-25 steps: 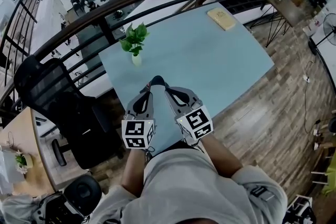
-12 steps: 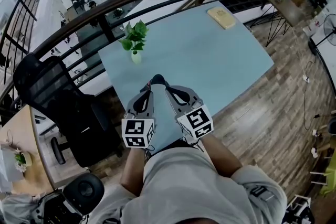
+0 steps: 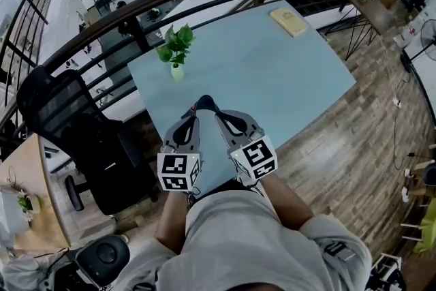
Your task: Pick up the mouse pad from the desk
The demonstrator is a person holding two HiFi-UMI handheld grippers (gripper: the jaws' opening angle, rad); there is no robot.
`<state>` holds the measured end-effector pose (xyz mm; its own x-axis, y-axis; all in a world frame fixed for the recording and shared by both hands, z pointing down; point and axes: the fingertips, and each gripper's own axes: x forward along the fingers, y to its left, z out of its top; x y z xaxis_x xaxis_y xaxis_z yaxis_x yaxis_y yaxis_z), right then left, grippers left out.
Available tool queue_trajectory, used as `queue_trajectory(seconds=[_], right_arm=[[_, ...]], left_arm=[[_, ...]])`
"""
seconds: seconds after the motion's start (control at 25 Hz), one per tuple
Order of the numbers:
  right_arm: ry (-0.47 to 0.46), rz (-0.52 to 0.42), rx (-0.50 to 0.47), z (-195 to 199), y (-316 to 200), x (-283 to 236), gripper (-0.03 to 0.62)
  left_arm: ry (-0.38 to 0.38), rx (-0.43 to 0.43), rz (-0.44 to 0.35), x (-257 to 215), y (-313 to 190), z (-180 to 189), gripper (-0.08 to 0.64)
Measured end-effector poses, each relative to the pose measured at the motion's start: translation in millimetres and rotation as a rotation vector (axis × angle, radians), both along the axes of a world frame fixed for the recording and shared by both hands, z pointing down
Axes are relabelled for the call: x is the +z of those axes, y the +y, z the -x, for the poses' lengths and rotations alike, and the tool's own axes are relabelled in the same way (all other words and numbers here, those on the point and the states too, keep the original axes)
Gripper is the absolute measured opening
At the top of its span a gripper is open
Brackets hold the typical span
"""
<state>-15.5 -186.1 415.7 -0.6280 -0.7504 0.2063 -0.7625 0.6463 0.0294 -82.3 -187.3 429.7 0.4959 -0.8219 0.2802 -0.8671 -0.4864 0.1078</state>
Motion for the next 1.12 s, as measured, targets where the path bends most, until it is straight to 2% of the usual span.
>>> queue_trajectory(seconds=[1.12], right_arm=[[0.006, 0.006, -0.002, 0.7, 8.7, 0.8, 0.012]], left_arm=[[-0.002, 0.006, 0.008, 2.5, 8.7, 0.9, 0.023]])
